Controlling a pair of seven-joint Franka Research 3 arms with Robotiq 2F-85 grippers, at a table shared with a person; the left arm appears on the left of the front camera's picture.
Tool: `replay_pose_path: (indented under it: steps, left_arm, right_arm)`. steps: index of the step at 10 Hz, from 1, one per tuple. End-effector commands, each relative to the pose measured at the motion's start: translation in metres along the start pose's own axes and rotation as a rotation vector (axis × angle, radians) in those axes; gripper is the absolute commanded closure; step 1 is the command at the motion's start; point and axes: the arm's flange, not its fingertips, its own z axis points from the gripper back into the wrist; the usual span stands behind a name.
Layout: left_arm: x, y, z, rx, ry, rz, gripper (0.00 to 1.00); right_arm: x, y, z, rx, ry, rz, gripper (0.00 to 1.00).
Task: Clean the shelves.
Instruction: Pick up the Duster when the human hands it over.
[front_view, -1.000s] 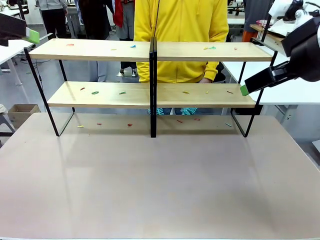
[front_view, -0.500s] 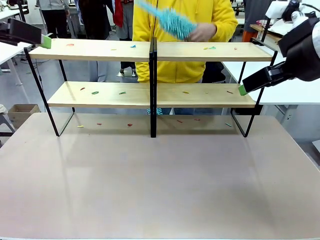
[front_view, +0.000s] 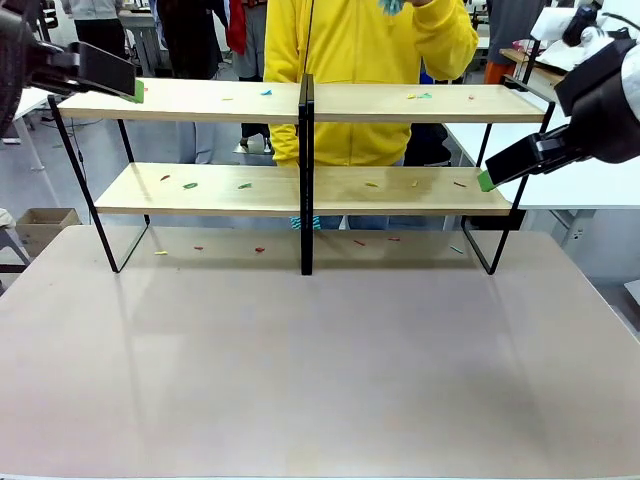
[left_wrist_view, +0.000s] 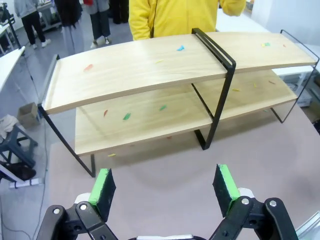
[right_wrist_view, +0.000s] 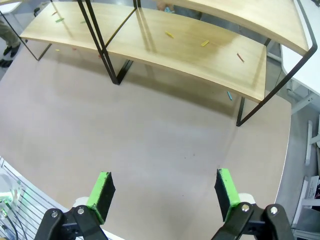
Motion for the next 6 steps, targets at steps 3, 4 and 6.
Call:
replay_pose_path:
  steps: [3,4,6]
  left_arm:
    - [-0.074,0.002,-0.009,0.011,-0.006,0.037,0.0]
    - [-0.071,0.0,-0.011,0.016,-0.006,0.04,0.0]
    - [-0.075,0.003,-0.01,0.02,-0.004,0.037,0.0]
  right_arm:
    - [-0.001,0.004,-0.001,0.022,-0.046,-0.012,0.0]
    - [-0.003,0.018,-0.002,-0.034,-0.063,-0.053,0.0]
    - [-0.005,0.038,0.0,-0.078,-0.096,-0.1,0.0]
